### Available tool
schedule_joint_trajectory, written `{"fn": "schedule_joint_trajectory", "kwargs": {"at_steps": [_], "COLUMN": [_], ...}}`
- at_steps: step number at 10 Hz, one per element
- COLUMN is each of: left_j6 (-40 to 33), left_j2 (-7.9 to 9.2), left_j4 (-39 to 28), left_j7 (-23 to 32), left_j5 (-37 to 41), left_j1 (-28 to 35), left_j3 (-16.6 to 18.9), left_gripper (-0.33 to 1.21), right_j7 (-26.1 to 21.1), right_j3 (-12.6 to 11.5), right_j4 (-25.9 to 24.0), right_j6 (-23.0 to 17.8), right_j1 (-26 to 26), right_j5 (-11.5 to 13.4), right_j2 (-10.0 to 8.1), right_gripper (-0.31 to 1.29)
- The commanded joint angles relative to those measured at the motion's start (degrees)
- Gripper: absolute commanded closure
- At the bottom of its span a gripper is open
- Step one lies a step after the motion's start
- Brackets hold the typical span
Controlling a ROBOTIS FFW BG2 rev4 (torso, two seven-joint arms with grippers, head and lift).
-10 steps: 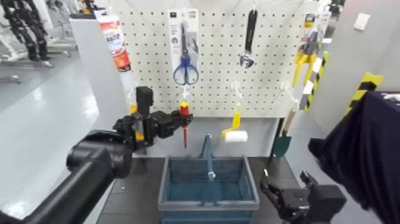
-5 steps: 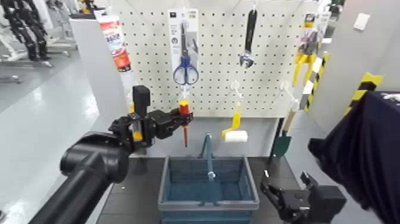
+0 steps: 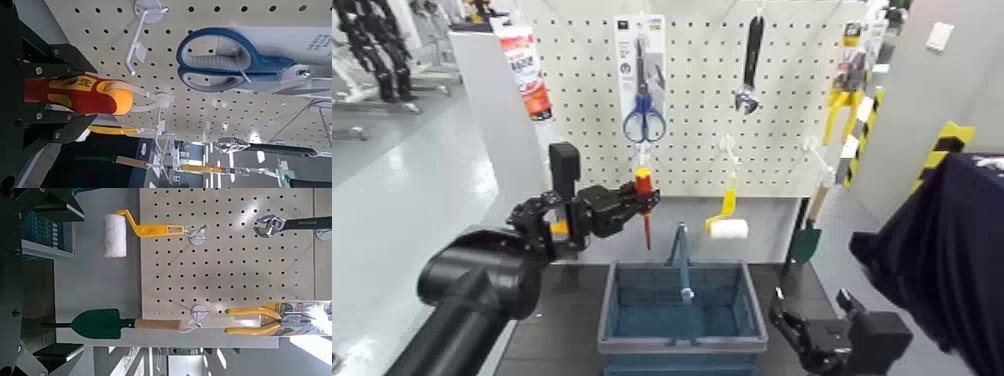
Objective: Put the red screwdriver into the crate.
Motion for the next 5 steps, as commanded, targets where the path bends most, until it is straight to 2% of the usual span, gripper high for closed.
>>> {"fn": "schedule_joint_trajectory", "kwargs": {"at_steps": [1, 3, 5], "left_j6": [7.56, 12.48, 14.15], "left_j2": [0.96, 2.28, 2.72], "left_j4": [-9.82, -15.01, -16.94], "left_j7": [1.07, 3.54, 4.24], "left_j5": [0.21, 1.53, 4.16], "left_j1": [3.81, 6.8, 9.97], "left_j3": [1.67, 2.02, 3.16], "left_gripper": [1.19, 1.19, 1.19], "right_j7": [0.0, 0.0, 0.0], "right_j3": [-0.17, -0.08, -0.08], "right_j4": [-0.01, 0.08, 0.08], "right_j6": [0.15, 0.15, 0.06], "right_j1": [0.1, 0.1, 0.28], "right_j5": [0.0, 0.0, 0.0], "right_j2": [0.1, 0.18, 0.27], "right_gripper": [0.14, 0.14, 0.13]}}
